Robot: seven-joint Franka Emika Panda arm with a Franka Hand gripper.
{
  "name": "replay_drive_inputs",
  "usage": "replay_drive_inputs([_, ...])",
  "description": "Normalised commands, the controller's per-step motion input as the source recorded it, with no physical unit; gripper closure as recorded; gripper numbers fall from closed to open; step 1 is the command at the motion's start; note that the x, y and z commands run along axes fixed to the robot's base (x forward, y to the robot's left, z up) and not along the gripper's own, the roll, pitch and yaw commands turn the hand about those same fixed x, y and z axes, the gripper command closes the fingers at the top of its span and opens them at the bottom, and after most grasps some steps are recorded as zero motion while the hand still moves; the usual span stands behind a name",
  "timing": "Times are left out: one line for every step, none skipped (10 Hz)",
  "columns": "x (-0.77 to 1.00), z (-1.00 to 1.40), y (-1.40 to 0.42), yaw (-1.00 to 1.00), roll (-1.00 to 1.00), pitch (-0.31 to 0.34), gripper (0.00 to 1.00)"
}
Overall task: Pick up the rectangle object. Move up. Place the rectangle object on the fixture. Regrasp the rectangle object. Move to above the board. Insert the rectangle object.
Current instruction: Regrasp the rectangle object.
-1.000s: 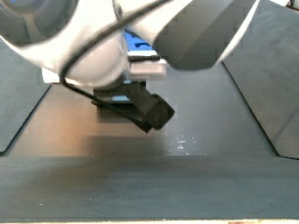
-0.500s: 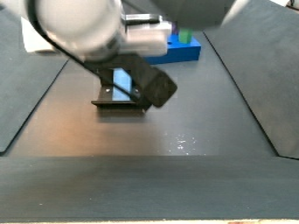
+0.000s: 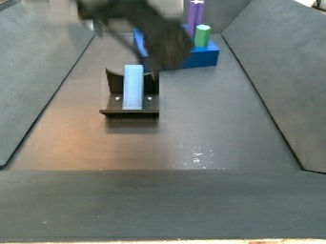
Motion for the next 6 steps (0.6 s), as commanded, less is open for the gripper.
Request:
replay_drive_inputs([-0.12,0.49,-0.98,0.01,1.00,0.015,0.00])
replay_drive_inputs([-0.10,0.23,-0.78,0.01,1.00,0.008,0.00])
replay_drive_inputs([-0.06,0.10,-0.55,0.01,1.00,0.005,0.00])
replay_drive_inputs([-0.04,0.06,-0.37,0.01,1.00,0.004,0.00])
replay_drive_inputs([-0.04,0.04,-0.25,0.01,1.00,0.002,0.00])
replay_drive_inputs([-0.05,0.03,-0.04,0.01,1.00,-0.002,0.00])
